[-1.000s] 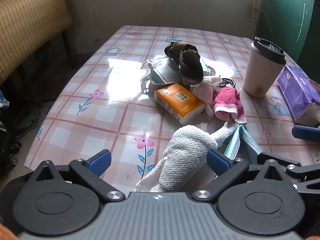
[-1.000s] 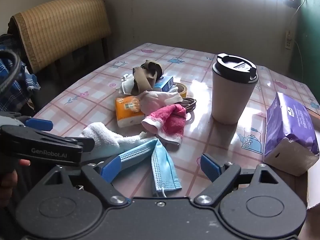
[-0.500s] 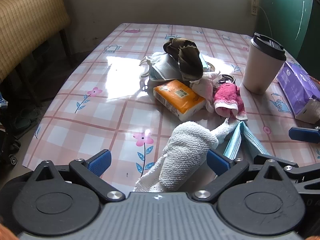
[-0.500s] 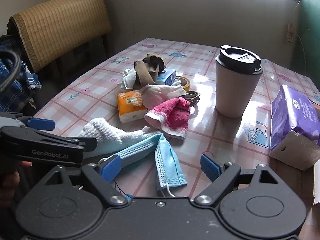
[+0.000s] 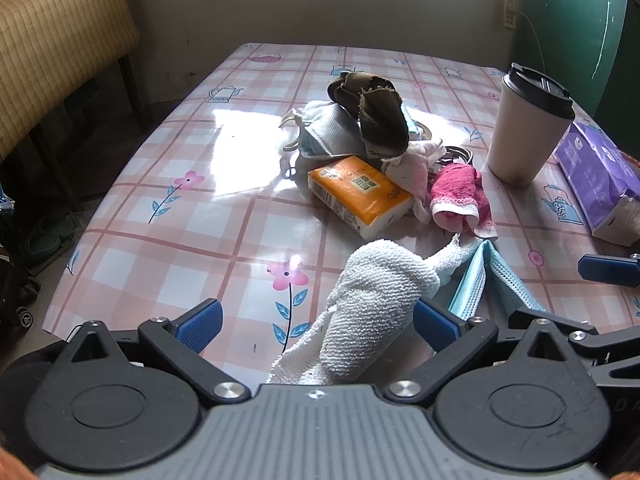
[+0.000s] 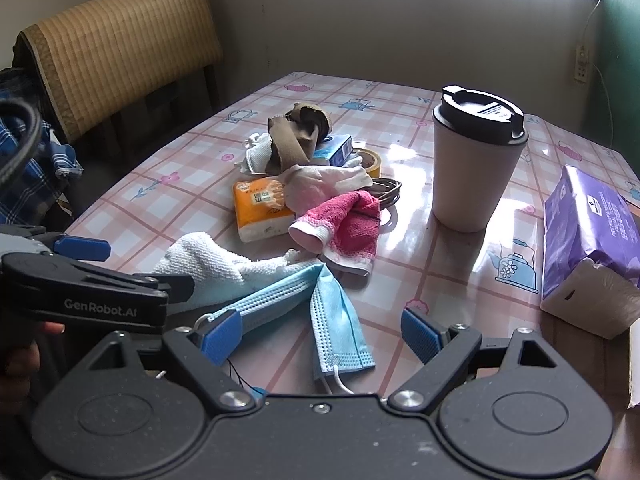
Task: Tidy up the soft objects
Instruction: 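Move the left gripper to the white towel while the right gripper approaches the blue mask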
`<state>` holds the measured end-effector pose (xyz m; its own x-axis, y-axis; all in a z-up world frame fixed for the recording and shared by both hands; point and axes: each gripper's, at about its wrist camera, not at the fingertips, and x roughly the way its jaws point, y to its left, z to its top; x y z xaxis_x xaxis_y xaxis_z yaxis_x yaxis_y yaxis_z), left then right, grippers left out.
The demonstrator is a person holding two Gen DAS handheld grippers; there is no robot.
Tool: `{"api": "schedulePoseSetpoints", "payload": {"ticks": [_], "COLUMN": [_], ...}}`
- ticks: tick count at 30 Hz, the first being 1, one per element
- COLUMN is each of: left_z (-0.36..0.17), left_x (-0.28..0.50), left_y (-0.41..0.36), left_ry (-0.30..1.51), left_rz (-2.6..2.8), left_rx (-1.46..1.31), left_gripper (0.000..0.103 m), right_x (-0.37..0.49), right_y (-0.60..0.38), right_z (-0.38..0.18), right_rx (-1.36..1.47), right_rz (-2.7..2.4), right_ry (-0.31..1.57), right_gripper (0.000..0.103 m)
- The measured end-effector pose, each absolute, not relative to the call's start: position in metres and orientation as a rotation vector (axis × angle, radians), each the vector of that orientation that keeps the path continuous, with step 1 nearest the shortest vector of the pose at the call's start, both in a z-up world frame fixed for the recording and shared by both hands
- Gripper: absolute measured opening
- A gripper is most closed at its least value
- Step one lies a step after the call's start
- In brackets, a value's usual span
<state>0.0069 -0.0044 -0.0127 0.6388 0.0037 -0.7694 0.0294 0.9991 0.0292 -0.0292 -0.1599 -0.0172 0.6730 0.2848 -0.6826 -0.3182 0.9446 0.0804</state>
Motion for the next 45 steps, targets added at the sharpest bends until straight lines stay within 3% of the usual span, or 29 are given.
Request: {"api": "schedulePoseSetpoints", "payload": {"ticks": [45], "left_z": [-0.033], "left_x": [0.018], "left_y": [-0.005], "left_ry": [0.923], "left_rz": [-0.058], "left_rx": [0.034], "left_gripper": [0.103], "right_x": [-0.016], "right_y": [-0.159], "right_z": [-0.03], "right_rx": [-0.046], "right_rz": [0.333], "right_ry": [0.811], "right_gripper": [0.101]}}
